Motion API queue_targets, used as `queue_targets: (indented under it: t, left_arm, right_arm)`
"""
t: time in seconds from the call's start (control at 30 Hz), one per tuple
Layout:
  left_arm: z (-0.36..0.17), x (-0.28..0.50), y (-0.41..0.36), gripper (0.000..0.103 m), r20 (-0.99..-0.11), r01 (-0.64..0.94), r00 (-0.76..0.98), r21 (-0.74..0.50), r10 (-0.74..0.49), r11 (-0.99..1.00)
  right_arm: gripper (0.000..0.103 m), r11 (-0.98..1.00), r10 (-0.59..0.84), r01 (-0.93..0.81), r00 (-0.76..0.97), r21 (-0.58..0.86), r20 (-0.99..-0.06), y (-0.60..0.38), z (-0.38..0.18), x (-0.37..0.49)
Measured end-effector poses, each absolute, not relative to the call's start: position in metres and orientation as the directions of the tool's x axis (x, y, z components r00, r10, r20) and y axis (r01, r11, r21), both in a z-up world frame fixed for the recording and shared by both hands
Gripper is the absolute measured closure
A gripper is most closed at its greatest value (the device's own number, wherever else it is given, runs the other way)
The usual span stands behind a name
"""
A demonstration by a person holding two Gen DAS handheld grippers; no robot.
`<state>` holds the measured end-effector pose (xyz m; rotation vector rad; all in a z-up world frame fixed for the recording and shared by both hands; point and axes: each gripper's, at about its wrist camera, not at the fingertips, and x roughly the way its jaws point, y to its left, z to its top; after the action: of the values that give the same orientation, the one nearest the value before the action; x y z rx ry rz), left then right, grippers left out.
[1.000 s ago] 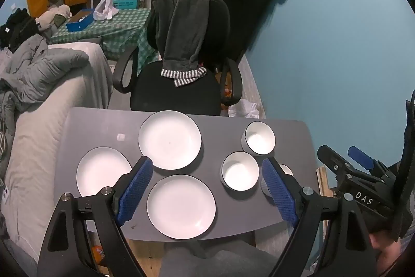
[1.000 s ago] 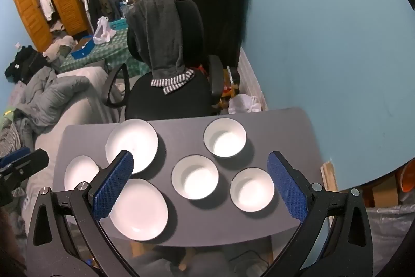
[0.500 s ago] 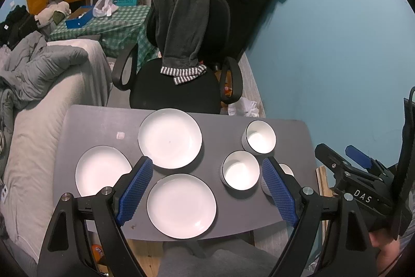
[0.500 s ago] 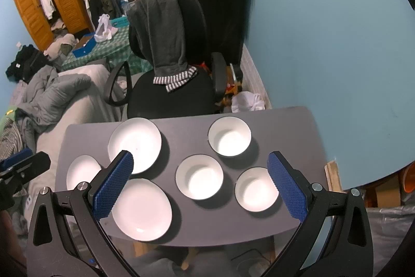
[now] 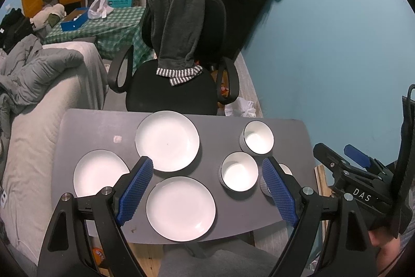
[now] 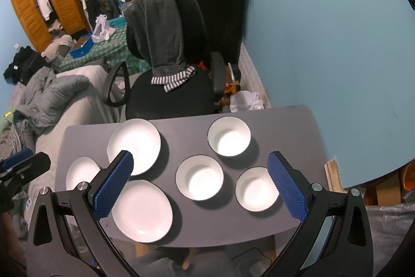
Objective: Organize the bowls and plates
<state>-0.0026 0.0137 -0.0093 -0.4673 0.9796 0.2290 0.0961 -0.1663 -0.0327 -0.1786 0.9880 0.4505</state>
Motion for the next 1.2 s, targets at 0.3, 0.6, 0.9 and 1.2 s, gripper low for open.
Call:
queue_targets:
  t: [0.3,0.6,0.9,1.2]
  left_arm:
    - [-0.011,0.000,0.016,0.016,-0.842,-0.391,0.539,-0.279,-0.028,0.877]
    - [-0.012,0.002,0.016,0.016,-0.842,-0.394,0.539,-0.283,-0.030,0.875]
    - [-0.012,0.005,0.019,0.016,-0.841,-0.393,0.540,-0.284,-0.031,0.875]
    - [-0.013,0.010,0.022,0.016,-0.839,-0.391,0.544,-0.290,-0.035,0.874]
  right_arm:
    - [0.002,0.897,0.286,-0.437,0.462,0.065,-0.840,-0.167,-0.032,0.098]
    - [0.002,0.894,0.290,-0.443,0.453,0.070,-0.843,-0.168,-0.031,0.103]
    - [0.002,0.895,0.288,-0.441,0.454,0.068,-0.843,-0.167,-0.031,0.102]
    - [0.002,0.895,0.290,-0.441,0.454,0.070,-0.843,-0.167,-0.031,0.103]
